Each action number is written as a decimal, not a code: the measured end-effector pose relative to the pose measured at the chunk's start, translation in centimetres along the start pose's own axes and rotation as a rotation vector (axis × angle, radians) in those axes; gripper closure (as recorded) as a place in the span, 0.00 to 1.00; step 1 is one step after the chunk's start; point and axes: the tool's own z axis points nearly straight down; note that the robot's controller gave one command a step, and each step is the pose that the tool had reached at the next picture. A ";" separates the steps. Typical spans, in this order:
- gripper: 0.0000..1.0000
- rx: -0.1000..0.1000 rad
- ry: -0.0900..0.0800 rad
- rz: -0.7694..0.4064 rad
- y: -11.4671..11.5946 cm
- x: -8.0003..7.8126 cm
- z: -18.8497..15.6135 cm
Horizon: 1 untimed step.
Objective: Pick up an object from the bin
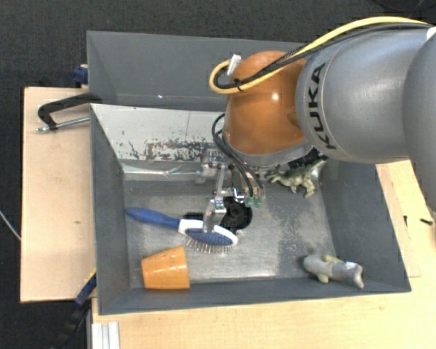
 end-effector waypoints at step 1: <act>0.00 -0.003 -0.005 0.041 -1.4 1.5 9.5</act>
Offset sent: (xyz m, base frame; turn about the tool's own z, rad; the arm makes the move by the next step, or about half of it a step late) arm -0.0161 -0.0161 -0.0972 0.0416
